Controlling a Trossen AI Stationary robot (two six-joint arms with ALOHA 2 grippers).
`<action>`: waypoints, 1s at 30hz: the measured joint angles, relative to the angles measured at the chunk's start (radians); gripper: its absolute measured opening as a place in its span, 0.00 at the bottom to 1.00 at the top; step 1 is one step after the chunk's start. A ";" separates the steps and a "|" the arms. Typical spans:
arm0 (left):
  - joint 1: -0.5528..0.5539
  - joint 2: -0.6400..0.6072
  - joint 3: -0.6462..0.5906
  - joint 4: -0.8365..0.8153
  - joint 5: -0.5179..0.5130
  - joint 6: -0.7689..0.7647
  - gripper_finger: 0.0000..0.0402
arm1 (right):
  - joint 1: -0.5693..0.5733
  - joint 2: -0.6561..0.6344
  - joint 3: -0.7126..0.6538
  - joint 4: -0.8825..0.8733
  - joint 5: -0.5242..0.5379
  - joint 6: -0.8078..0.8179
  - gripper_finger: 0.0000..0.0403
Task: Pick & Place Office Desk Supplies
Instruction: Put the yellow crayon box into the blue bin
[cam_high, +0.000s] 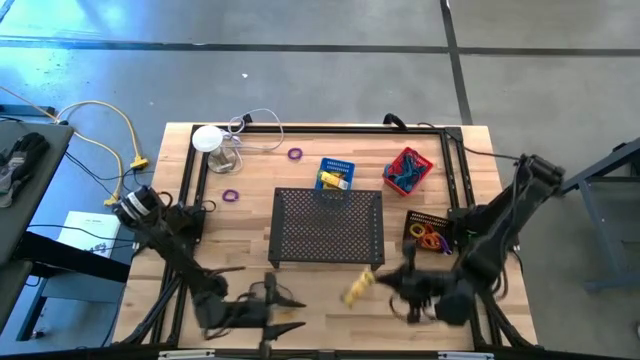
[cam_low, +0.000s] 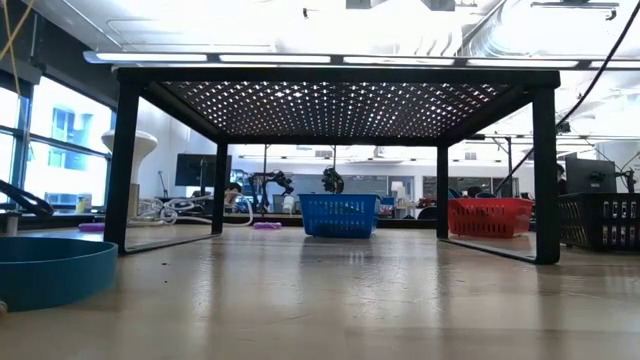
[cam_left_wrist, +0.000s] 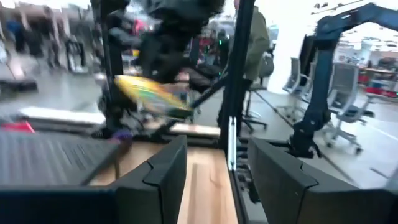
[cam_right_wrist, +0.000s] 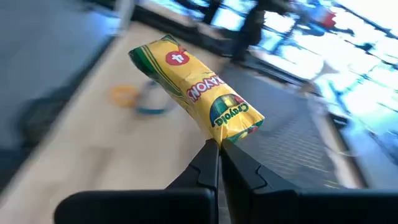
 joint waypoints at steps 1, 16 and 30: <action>-0.018 0.000 0.000 0.031 -0.025 0.047 0.41 | -0.023 -0.027 0.000 -0.025 0.009 0.000 0.01; -0.117 -0.002 0.000 0.142 -0.340 0.306 0.41 | -0.795 -0.159 0.000 -0.037 -0.464 -0.342 0.01; -0.126 -0.045 0.000 0.146 -0.572 0.489 0.41 | -1.117 0.122 0.217 -0.283 -0.650 -0.418 0.01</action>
